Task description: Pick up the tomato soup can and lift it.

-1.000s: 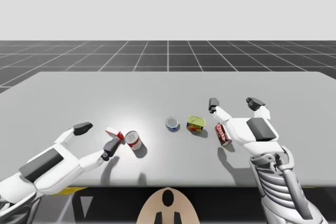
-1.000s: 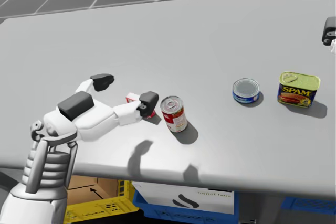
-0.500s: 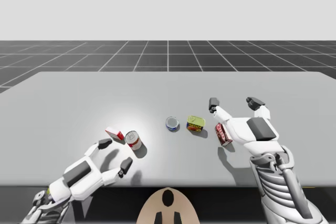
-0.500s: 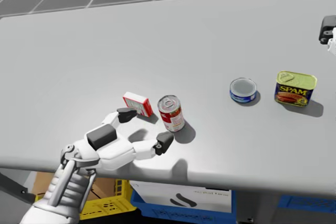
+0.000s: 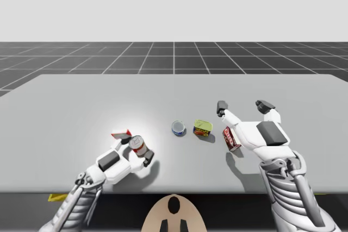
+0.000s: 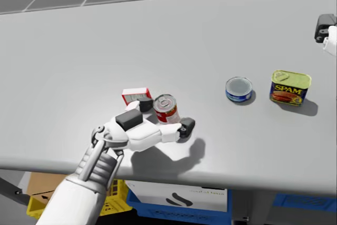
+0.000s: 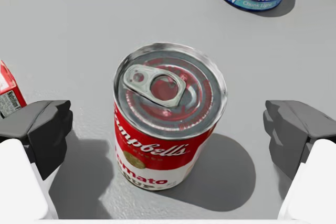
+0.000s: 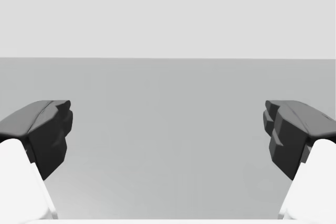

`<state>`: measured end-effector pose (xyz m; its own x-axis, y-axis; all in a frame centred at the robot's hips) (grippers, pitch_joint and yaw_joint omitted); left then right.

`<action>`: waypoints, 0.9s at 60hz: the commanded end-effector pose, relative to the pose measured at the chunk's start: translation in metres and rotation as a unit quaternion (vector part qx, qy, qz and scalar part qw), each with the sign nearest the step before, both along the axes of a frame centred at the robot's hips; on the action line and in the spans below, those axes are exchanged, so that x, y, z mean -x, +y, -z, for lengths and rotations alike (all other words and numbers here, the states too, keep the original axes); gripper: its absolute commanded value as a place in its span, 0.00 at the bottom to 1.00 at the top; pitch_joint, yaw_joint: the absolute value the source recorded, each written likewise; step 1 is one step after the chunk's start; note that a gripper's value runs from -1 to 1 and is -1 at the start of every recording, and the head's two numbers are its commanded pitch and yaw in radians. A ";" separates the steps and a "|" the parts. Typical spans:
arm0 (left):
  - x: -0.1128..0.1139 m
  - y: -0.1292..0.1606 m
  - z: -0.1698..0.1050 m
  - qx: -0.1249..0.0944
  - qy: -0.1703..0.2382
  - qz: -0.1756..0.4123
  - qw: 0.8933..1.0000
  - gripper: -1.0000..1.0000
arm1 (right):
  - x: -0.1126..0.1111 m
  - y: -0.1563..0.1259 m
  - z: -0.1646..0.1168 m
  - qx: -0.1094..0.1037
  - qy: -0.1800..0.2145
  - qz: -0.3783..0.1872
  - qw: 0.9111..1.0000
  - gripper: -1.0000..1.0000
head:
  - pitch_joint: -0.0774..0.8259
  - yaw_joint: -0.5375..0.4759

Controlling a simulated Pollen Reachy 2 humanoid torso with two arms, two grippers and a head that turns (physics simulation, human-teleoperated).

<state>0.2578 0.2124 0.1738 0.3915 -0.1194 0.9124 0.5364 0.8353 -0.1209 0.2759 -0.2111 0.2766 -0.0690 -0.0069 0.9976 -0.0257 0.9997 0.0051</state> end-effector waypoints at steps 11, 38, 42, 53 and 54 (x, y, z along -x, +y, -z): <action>-0.011 -0.015 0.002 -0.011 -0.002 -0.012 1.000 0.34 | 0.001 0.002 0.000 -0.010 0.000 -0.003 1.000 0.00 | 0.86 0.76; -0.002 -0.015 0.004 -0.026 -0.019 -0.017 0.999 1.00 | 0.001 0.002 0.001 -0.013 0.002 0.000 1.000 0.00 | 0.65 0.77; -0.002 -0.015 0.005 -0.028 -0.020 -0.016 0.999 1.00 | 0.001 0.002 0.001 -0.013 0.002 0.000 1.000 0.00 | 0.58 0.77; 0.001 -0.018 -0.004 -0.018 -0.023 -0.017 0.999 1.00 | 0.000 0.001 0.001 -0.015 0.003 -0.001 1.000 0.00 | 0.46 0.78; 0.002 -0.018 -0.010 -0.015 -0.027 -0.018 0.999 1.00 | 0.000 0.001 0.001 -0.016 0.003 -0.002 1.000 0.00 | 0.45 0.78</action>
